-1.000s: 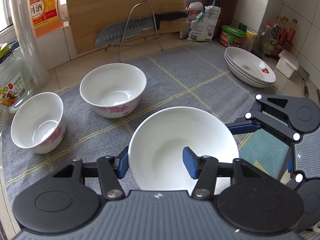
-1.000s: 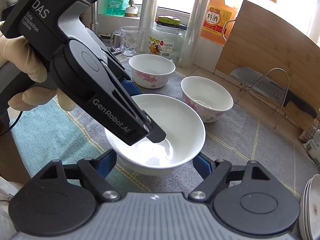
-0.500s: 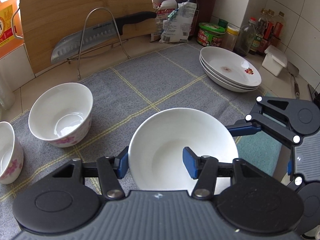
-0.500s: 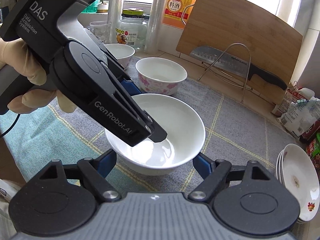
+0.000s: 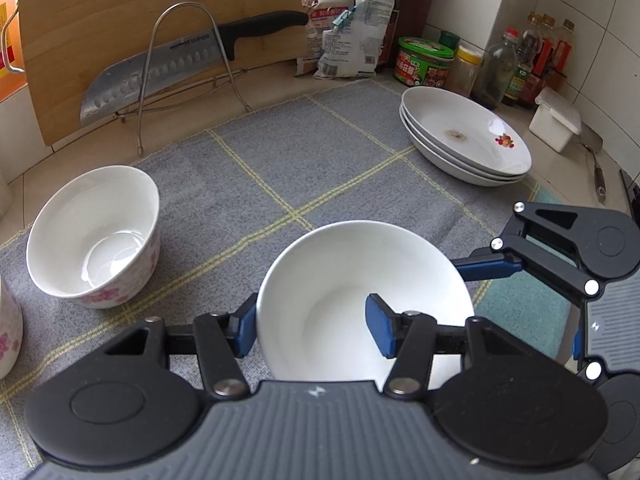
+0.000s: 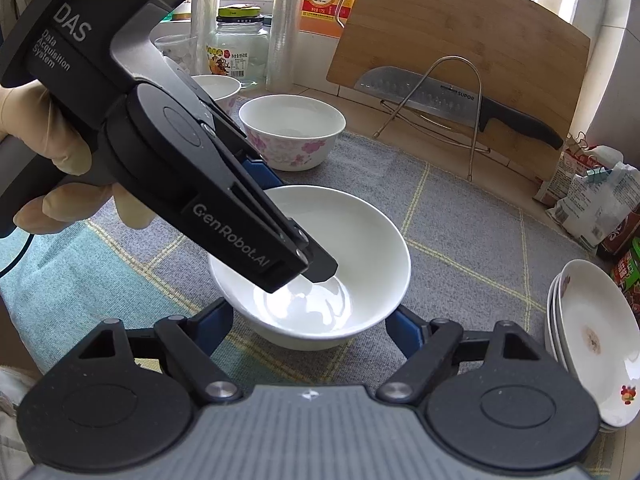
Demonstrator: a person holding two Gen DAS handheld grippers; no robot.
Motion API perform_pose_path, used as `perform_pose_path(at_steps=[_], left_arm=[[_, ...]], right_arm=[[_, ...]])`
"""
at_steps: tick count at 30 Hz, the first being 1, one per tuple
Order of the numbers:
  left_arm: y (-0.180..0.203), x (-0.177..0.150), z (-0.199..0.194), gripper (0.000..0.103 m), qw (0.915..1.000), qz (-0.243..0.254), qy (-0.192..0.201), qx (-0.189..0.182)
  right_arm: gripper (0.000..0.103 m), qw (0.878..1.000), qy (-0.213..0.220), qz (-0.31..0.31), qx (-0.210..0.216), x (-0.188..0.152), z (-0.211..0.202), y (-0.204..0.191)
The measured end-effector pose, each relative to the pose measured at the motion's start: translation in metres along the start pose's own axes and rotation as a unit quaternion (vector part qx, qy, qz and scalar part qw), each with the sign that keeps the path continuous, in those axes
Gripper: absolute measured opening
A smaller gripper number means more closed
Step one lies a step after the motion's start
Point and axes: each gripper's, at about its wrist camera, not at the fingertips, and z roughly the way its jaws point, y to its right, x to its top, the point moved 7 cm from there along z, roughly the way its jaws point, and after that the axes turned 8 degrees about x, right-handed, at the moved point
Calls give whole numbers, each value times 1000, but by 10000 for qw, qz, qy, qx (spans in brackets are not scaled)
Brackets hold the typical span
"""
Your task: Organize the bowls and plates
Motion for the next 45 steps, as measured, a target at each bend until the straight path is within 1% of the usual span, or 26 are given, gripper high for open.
perform_pose_path(at_steps=[12,15,16,17,18,19,20,21,23,25,30,33,39,42,45], left_arm=[[-2,0,6,55,10000,-54,-16,22],[-3,0,6,56,10000,-65,-5,22],[-2,-1,6,58,10000,-62,1,9],[-2,-1,6,62,10000,-58,18,-21],[-2,-1,5,72,10000,-58,40,-20],[-2,0,4,78,10000,-54,70,24],[-2,0,3,85,9999,-47,113,77],[-2,1,2,87,9998,-49,148,110],[-4,1,0,89,9998,-89,171,111],[-7,0,-3,91,9996,-162,208,113],[-11,-1,-18,93,9985,-277,424,229],[-15,-3,-30,97,9964,-469,612,355],[-22,-4,-49,97,9897,-798,875,802],[-27,-5,-57,98,9846,-995,950,1080],[-32,-8,-66,98,9765,-1215,1021,1455]], right_arm=[[87,10000,-27,56,40,-1,5,3],[87,10000,-17,62,48,0,6,3],[87,10000,-11,63,47,0,6,3],[87,10000,-8,65,47,0,6,3],[87,10000,-6,60,54,0,6,3],[87,10000,4,61,71,0,5,2],[91,9999,19,67,87,0,5,2],[98,9999,25,79,91,0,5,2],[103,9999,95,78,34,0,3,3],[103,9999,103,88,41,0,1,4],[103,9998,143,110,19,0,-2,4],[103,9997,189,115,38,1,-7,3],[103,9995,274,20,156,2,-18,7],[103,9990,325,-100,276,3,-22,14],[103,9978,374,-292,454,5,-24,20]])
